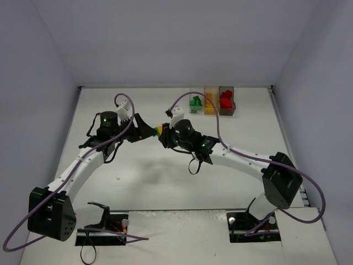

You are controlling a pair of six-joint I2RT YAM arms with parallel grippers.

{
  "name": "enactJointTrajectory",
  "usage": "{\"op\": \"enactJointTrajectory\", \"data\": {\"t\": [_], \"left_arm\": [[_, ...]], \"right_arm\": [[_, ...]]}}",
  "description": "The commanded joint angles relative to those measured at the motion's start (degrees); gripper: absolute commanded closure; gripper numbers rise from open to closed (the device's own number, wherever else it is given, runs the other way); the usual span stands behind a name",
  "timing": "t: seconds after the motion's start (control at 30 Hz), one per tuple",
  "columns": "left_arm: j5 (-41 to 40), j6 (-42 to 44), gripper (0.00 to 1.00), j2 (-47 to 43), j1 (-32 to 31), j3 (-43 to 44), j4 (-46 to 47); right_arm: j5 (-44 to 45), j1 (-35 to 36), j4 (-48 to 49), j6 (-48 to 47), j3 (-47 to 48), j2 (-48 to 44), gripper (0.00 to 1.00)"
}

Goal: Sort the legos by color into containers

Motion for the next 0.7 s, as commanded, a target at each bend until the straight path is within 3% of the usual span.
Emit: {"op": "enactJointTrajectory", "data": {"t": [0.0,0.33,0.67], "left_arm": [[1.03,1.86,0.45,-0.11,-0.04,3.28,4.37],[5.25,1.16,0.52,1.30,-0.04,1.52,12.20],[5.52,0.63,0.53,2.18,-0.13,1.78,11.94]], "right_arm": [[-1.06,-0.75,5.68,-0.36,-0.11,-3.84,1.00],[-5.71,-1.72,8.23,0.08,-1.87,-4.64,1.00],[-5.80,-1.90,8.49,-0.10,-2.04,-5.07,1.00]]}}
